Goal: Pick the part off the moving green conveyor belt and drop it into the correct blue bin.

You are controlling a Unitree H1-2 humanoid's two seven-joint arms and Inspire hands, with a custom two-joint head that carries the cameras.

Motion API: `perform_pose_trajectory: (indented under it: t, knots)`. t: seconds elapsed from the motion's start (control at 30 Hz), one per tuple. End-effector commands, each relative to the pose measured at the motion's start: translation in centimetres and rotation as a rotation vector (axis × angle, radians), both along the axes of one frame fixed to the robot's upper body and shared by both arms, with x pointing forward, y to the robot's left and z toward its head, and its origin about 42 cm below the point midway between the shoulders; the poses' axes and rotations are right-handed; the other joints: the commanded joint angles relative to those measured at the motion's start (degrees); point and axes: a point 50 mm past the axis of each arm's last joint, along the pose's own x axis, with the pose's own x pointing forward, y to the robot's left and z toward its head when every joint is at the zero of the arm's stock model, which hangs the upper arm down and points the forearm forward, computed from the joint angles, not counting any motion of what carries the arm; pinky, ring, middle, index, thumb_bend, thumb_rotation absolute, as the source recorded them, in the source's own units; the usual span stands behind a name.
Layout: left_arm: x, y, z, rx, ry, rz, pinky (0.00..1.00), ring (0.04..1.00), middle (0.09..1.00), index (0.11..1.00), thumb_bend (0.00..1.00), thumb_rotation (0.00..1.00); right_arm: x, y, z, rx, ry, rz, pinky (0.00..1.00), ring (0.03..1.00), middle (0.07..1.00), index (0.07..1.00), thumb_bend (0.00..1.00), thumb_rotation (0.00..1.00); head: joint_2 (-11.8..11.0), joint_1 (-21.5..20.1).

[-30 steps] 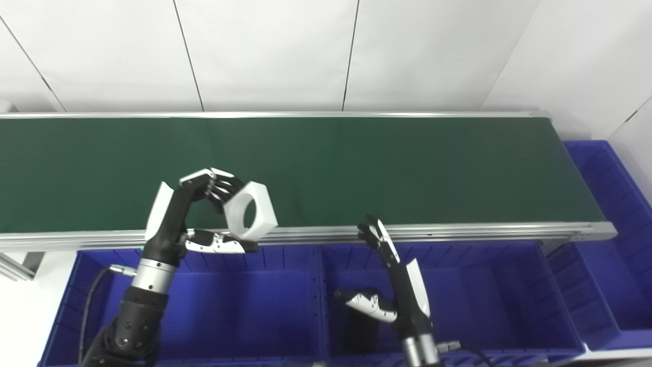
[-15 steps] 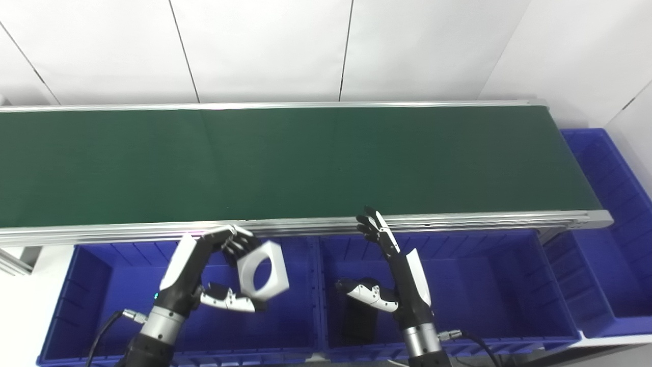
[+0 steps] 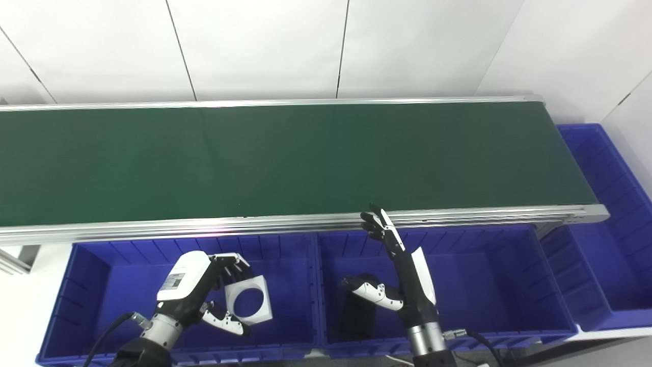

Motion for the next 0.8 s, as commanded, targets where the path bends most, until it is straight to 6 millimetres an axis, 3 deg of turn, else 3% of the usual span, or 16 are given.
perform_pose_trajectory:
  t: [0.0, 0.1, 0.17, 0.3, 0.43, 0.5, 0.77]
  knots:
    - [0.7, -0.4, 1.1, 0.047, -0.035, 0.023, 0.55, 0.592, 0.628, 0.649, 0.64, 0.10, 0.3, 0.2, 1.3, 0.038, -0.078, 0.017, 0.82, 0.851, 0.879, 0.953, 0.83, 0.64, -0.03, -0.10]
    - [0.5, -0.5, 1.2, 0.099, -0.021, 0.047, 0.77, 0.793, 0.794, 0.779, 0.78, 0.33, 0.2, 0.2, 1.3, 0.045, -0.075, 0.022, 0.83, 0.858, 0.887, 0.958, 0.81, 0.62, -0.11, -0.14]
    - [0.2, -0.4, 1.3, 0.051, -0.039, 0.069, 0.82, 0.852, 0.868, 0.856, 0.86, 0.39, 0.2, 0.2, 1.3, 0.051, -0.073, 0.019, 0.83, 0.856, 0.889, 0.957, 0.81, 0.60, -0.25, -0.16]
    - [-0.5, -0.4, 1.7, -0.364, 0.022, 0.161, 0.81, 0.894, 0.922, 0.898, 0.90, 0.36, 0.1, 0.1, 1.3, 0.042, -0.075, 0.017, 0.81, 0.853, 0.890, 0.957, 0.82, 0.62, -0.30, 0.01]
    - [-1.5, -0.8, 2.2, -0.726, 0.050, 0.198, 0.88, 0.927, 0.928, 0.897, 0.92, 0.39, 0.0, 0.0, 1.3, 0.033, -0.075, 0.017, 0.81, 0.856, 0.891, 0.957, 0.82, 0.64, -0.43, 0.15]
    - [-2.1, -1.4, 2.4, -0.850, 0.007, 0.157, 0.86, 0.915, 0.922, 0.903, 0.90, 0.41, -0.1, 0.0, 1.2, 0.041, -0.069, 0.021, 0.82, 0.863, 0.894, 0.958, 0.82, 0.63, -0.58, 0.42]
    - [-3.0, -2.5, 2.3, -1.004, 0.008, 0.172, 0.79, 0.829, 0.849, 0.847, 0.91, 0.45, -0.3, -0.2, 1.1, 0.058, -0.048, 0.027, 0.84, 0.877, 0.893, 0.962, 0.84, 0.63, -0.84, 1.27]
